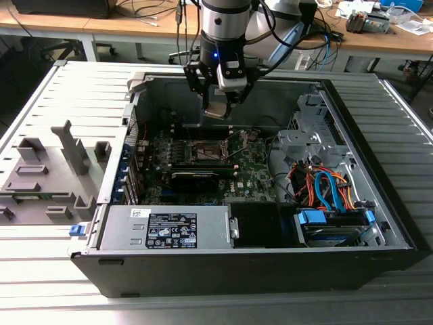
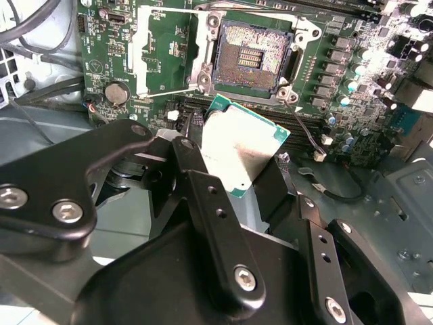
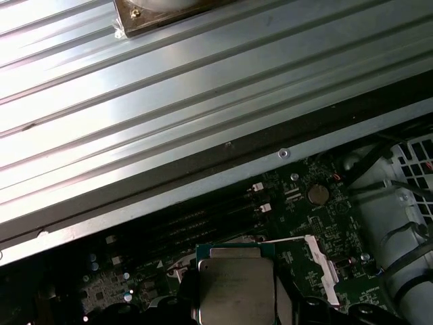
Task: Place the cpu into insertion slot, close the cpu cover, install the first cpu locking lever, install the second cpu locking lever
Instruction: 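Place the cpu into insertion slot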
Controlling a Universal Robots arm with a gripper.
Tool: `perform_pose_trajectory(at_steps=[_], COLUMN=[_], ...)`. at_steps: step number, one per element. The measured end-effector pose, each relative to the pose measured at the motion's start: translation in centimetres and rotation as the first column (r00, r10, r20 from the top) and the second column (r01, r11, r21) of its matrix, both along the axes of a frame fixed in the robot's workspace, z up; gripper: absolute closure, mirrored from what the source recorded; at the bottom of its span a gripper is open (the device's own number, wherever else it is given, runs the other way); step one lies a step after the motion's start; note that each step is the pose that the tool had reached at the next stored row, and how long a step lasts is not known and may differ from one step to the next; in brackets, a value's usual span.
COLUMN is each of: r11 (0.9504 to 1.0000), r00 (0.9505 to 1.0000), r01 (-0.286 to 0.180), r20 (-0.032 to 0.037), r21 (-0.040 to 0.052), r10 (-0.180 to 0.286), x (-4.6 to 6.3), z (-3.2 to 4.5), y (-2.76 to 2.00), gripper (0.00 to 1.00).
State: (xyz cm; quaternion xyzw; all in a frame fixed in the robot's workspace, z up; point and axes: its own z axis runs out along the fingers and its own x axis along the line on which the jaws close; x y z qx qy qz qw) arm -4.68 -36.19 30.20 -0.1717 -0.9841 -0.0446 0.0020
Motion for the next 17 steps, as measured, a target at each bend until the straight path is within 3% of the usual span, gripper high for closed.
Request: perform_pose_trajectory(at_steps=[17], r11=[0.9998], r00=[0.9998], r01=[0.018], r20=[0.0000], r21=[0.0000], r10=[-0.018], x=[0.00], z=[0.00], y=[0.00], gripper=[0.46])
